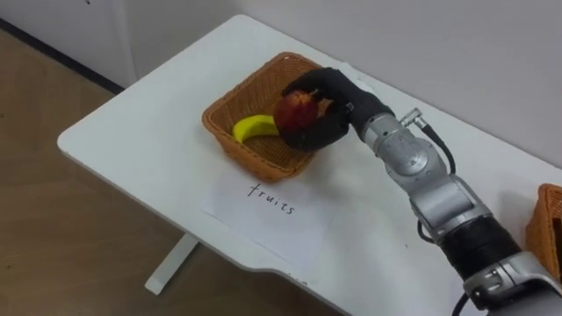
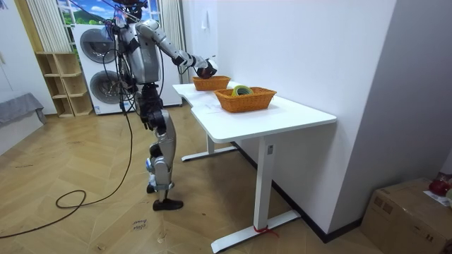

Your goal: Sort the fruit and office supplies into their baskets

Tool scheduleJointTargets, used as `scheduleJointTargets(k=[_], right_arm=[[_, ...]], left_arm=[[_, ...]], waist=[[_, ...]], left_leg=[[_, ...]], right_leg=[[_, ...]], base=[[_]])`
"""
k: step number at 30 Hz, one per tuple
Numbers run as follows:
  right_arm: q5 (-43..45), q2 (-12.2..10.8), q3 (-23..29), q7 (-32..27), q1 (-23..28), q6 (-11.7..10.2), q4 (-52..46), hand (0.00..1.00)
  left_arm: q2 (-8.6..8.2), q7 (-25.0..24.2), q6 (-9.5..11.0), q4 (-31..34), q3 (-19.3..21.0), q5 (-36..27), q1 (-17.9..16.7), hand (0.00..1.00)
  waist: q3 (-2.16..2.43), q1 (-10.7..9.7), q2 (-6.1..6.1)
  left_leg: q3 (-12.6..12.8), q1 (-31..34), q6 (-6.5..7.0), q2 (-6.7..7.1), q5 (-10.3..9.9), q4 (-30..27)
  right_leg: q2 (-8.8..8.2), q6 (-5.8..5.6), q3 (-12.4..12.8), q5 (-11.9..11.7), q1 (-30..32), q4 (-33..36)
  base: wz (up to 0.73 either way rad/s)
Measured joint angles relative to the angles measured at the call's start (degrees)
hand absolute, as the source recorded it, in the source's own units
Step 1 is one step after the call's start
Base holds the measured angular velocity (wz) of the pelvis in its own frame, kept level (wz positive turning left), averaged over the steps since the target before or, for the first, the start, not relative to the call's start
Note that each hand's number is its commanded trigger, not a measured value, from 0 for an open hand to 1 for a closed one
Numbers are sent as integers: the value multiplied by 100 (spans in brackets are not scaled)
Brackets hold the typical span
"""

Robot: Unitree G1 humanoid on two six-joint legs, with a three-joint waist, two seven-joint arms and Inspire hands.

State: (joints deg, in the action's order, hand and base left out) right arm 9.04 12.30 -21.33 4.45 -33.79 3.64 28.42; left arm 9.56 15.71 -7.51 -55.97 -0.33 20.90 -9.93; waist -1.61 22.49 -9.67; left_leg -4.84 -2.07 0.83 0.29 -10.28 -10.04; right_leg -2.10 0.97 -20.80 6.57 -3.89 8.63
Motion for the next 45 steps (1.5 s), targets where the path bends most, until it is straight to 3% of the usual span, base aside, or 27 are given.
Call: scheduleJointTargets(k=[10,17,26,36,41,45], right_arm=[[-42,-34,-123,0,0,-5,87,0],[-87,-33,-126,0,0,-4,95,0],[-182,-32,-125,0,0,-5,177,0],[-179,-32,-124,-6,0,-7,177,0],[-183,-25,-111,-19,0,-17,166,0],[-180,-3,33,-65,0,-68,134,0]], left_arm=[[60,11,48,4,-57,0,-64,0],[63,10,47,4,-64,-1,-91,0],[63,-22,47,4,-60,3,-93,0],[59,-55,41,5,-61,2,-122,0],[53,-54,41,26,-41,5,-196,0],[44,-52,39,37,-30,3,-234,0]], waist=[[-6,-2,-21],[-45,-4,-50],[-51,-7,-40],[-27,-11,17],[29,-38,66],[26,-97,73]], left_leg=[[-33,-1,3,11,-2,-14],[-36,34,7,24,-6,-77],[-34,70,29,44,-26,-152],[-10,61,29,43,-25,-161],[-7,35,30,42,-24,-165],[-42,41,30,47,-24,-194]], right_leg=[[-5,-5,0,3,-13,0],[-15,-7,12,4,-13,-1],[-34,-8,15,4,-14,2],[-35,-9,12,4,-20,8],[-40,-9,7,4,-41,15],[-48,-9,-25,4,-72,15]], base=[[0],[0],[0],[0],[0],[5]])
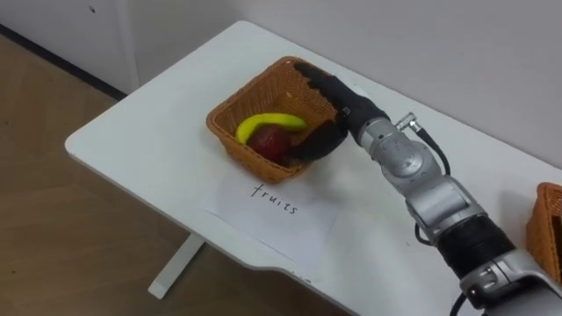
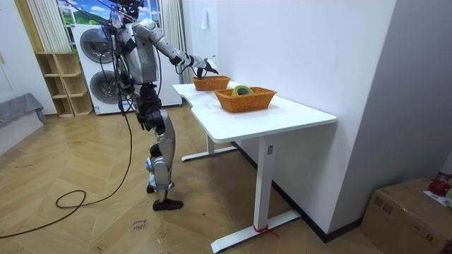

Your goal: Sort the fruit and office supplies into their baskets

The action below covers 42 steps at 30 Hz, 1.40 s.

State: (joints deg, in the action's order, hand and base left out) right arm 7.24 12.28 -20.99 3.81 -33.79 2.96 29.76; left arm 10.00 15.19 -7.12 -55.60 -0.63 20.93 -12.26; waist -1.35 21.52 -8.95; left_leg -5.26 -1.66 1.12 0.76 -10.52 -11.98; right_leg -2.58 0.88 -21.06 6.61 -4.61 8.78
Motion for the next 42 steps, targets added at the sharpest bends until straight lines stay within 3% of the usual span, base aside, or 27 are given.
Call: scheduleJointTargets(k=[8,16,21,26,35,42], right_arm=[[-5,73,263,-453,5,-225,-246,0],[-424,148,720,-921,48,-291,-866,0],[-517,303,965,-1086,43,-384,-908,0],[-482,630,1296,-1260,357,-430,-1730,0],[-524,654,1608,-1324,584,-481,-2203,0],[-519,818,2036,-1375,742,-519,-2631,0]], left_arm=[[-10,-9,5,120,-6,-2,1,0],[-75,19,10,187,50,-2,19,0],[-76,61,139,190,75,0,61,0],[-105,29,185,166,248,-4,51,0],[-103,-34,296,166,262,-7,91,0],[-103,6,379,153,277,-27,99,0]], waist=[[4,-291,61],[112,-571,256],[107,-732,269],[113,-946,260],[86,-1406,293],[125,-1594,323]], left_leg=[[29,12,10,-2,-8,-63],[167,-136,42,-15,-7,53],[218,-223,47,-32,-6,116],[334,-319,54,-27,-4,168],[529,-397,70,-66,-19,247],[823,-384,59,-133,-36,270]], right_leg=[[-24,-11,-11,6,-16,10],[-32,-33,95,-7,-57,15],[-29,-37,168,-6,-82,15],[-16,-43,312,-6,-67,44],[20,-53,591,0,2,99],[85,-38,803,-15,175,147]], base=[[2],[-8],[-5],[-14],[-14],[-19]])
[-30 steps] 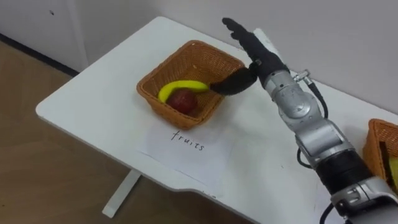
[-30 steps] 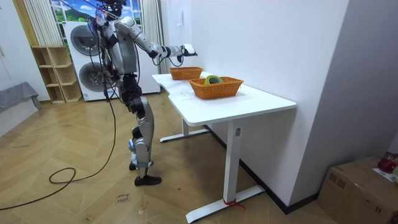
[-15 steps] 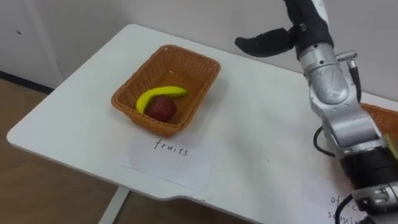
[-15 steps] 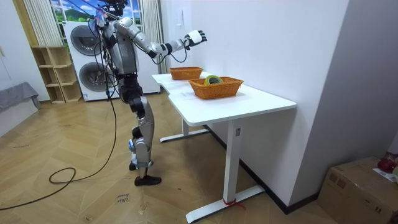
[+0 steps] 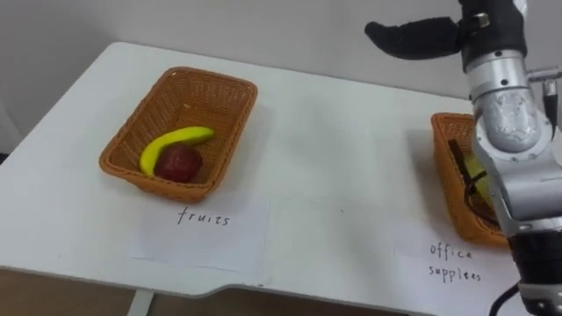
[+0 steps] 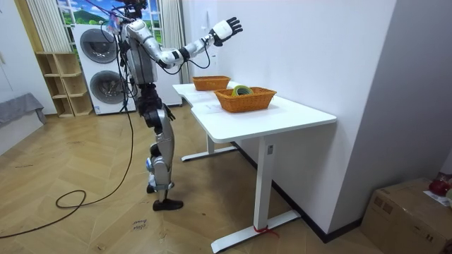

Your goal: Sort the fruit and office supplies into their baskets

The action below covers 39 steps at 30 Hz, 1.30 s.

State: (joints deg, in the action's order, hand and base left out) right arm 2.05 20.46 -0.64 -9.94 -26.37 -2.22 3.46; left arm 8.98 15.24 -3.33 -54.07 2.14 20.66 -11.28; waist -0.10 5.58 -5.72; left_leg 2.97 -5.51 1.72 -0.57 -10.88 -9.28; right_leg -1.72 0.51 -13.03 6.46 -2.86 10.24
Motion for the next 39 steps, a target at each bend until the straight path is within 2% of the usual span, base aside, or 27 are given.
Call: scheduleJointTargets(k=[4,7,8,9,17,23,25,28,30,32,35,39], right_arm=[[-92,119,448,-121,243,-42,-103,0],[-447,248,681,-234,529,-67,-217,0],[-490,279,727,-284,644,-80,-230,0],[-514,283,806,-312,714,-80,-233,0],[-925,426,1477,-726,1463,-120,-436,0],[-1440,435,1968,-1219,1966,-228,-695,0],[-1566,435,2062,-1364,2106,-287,-695,0],[-1609,437,2288,-1513,2419,-418,-690,0],[-1694,436,2314,-1660,2621,-441,-690,0],[-1805,436,2342,-1792,2884,-443,-686,0],[-2104,428,2403,-2022,2999,-443,-609,0],[-2330,398,2575,-2347,3152,-442,-205,0]], left_arm=[[3,11,47,-42,22,-10,0,0],[9,53,133,-43,44,-47,-13,0],[32,68,141,-43,44,-62,-16,0],[42,76,146,-38,46,-98,-15,0],[58,155,333,-32,105,-492,-99,0],[76,252,446,-33,99,-550,-271,0],[76,319,514,-31,105,-549,-277,0],[77,355,649,-60,113,-549,-274,0],[78,448,653,-124,111,-556,-281,0],[82,463,653,-160,111,-652,-297,0],[82,467,647,-124,111,-669,-403,0],[78,491,618,-99,112,-664,-425,0]], waist=[[20,-224,-19],[21,-252,-21],[23,-355,-24],[22,-442,-24],[22,-753,2],[22,-994,0],[16,-1009,9],[-18,-1049,60],[-26,-1064,95],[-9,-1103,140],[12,-1187,181],[13,-1201,134]], left_leg=[[24,-28,1,2,-3,36],[175,-76,2,-16,-2,63],[181,-93,1,-22,-3,75],[236,-113,1,-28,-4,112],[490,-198,-63,-94,-64,164],[586,-225,-101,-141,-104,160],[635,-218,-103,-179,-114,159],[650,-198,-101,-178,-137,159],[672,-198,-105,-172,-154,158],[735,-205,-107,-170,-154,154],[768,-191,-111,-168,-157,166],[782,-170,-118,-168,-159,166]], right_leg=[[9,0,58,0,34,26],[31,0,196,0,86,37],[34,0,202,0,75,41],[43,0,223,0,83,47],[171,30,510,-14,127,51],[242,49,570,-22,149,50],[246,61,573,-30,169,47],[247,63,581,-30,181,40],[258,67,608,-26,184,39],[280,70,673,-24,213,39],[281,84,675,-11,247,39],[288,97,691,16,264,35]], base=[[-4],[-27],[-10],[-10],[-19],[-11],[-13],[-3],[-7],[-11],[-6],[0]])
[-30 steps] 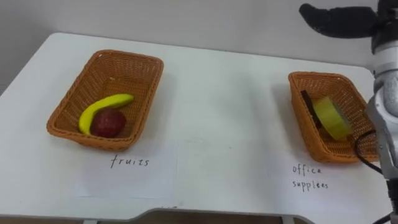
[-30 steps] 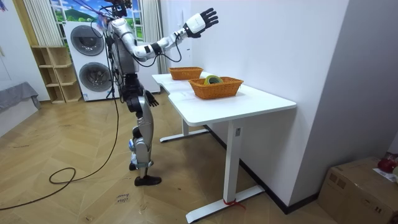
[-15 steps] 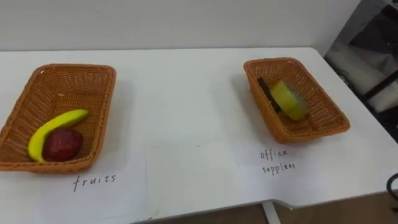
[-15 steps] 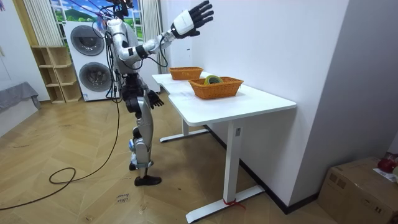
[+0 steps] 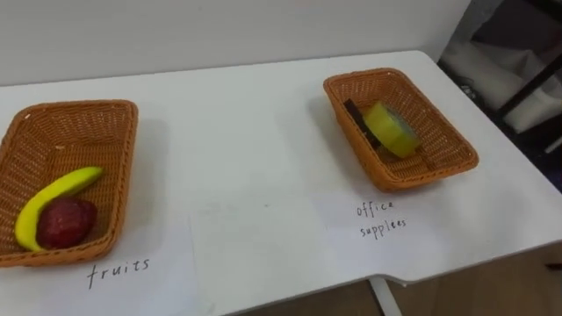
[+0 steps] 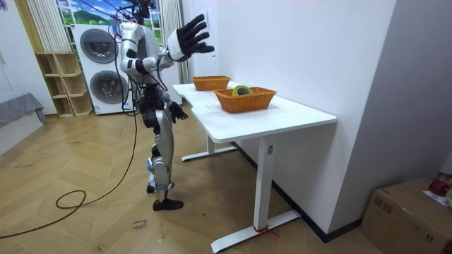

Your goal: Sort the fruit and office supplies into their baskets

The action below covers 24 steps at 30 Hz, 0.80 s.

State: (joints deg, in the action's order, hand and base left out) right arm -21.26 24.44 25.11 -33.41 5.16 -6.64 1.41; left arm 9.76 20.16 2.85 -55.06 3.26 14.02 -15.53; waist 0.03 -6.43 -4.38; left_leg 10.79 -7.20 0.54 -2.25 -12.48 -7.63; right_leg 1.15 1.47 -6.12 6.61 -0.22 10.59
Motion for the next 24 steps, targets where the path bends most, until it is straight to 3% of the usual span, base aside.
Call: scheduleJointTargets(k=[3,5,9,19,24], right_arm=[[-316,-196,119,-156,208,1,100,0],[-500,-476,122,-307,346,1,226,0],[-864,-652,112,-439,471,1,728,0],[-1726,-1034,89,-492,618,-39,2892,0],[-1739,-1409,78,-442,676,-98,4034,0]], left_arm=[[0,101,-12,-1,0,-33,2,0],[-10,173,-40,0,-6,-92,9,0],[-10,204,-40,-1,-6,-102,30,0],[-97,203,-38,13,14,-220,6,0],[-207,204,-15,-6,130,-214,1,0]], waist=[[-2,17,-40],[-8,21,-49],[-8,33,-33],[-4,23,140],[38,37,239]], left_leg=[[0,-14,-8,-5,-4,-1],[1,-11,-11,-5,-6,1],[-7,-9,-10,2,-7,22],[-23,-45,-16,0,-28,24],[-64,-88,-27,-4,-35,18]], right_leg=[[3,2,-16,18,-27,1],[4,2,-15,19,-19,-3],[-3,-3,-20,22,-13,-11],[4,-9,38,69,-43,-4],[-2,0,-1,127,-80,15]], base=[[3],[0],[0],[1],[4]])
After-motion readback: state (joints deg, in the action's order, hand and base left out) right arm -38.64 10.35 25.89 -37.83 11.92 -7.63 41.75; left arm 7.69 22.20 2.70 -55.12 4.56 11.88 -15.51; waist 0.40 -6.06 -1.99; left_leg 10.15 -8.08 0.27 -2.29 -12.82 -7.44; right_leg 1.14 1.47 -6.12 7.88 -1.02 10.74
